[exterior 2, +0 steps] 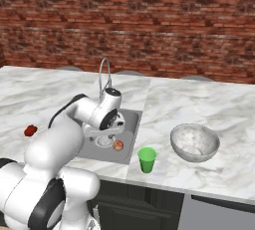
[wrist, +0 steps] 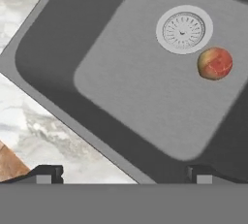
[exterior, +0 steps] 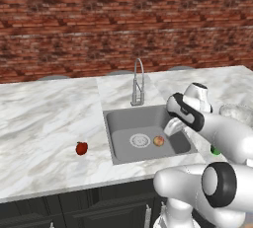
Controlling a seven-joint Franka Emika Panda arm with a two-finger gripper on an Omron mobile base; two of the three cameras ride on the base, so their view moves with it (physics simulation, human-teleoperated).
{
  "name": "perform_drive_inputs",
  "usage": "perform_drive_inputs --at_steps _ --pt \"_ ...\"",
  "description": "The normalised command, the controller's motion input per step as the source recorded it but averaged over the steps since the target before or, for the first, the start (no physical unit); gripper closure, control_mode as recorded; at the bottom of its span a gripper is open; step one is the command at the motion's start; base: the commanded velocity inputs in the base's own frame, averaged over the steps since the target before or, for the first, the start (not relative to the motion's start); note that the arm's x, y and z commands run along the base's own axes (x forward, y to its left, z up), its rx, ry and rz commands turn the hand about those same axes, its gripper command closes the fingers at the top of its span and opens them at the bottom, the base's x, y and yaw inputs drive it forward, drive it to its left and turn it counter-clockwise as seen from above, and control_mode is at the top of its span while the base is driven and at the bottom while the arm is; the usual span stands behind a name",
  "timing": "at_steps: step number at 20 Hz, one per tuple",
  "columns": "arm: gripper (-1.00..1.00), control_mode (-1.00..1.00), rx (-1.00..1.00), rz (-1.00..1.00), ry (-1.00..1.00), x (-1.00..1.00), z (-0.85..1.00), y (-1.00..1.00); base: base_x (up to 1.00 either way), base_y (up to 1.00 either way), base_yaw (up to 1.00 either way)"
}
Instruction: Remove the peach and bell pepper from the sink. Then move the bowl and cup from the counter to the sink for washing.
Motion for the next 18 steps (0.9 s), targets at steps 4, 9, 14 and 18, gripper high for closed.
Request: perform_drive_inputs --at_steps 4,9,14,18 --pt "-1.00 -1.00 0.01 0.21 -0.03 0.20 -0.05 -0.04 0.00 0.00 0.00" --pt "-1.00 -1.00 0.00 0.18 -0.05 0.20 -0.10 0.00 0.00 0.00 0.00" --pt "-1.00 -1.00 0.00 0.13 -0.01 0.16 -0.16 0.00 0.00 0.00 0.00" --pt "-1.00 -1.00 0.00 0.09 -0.03 0.15 -0.19 0.00 0.00 0.00 0.00"
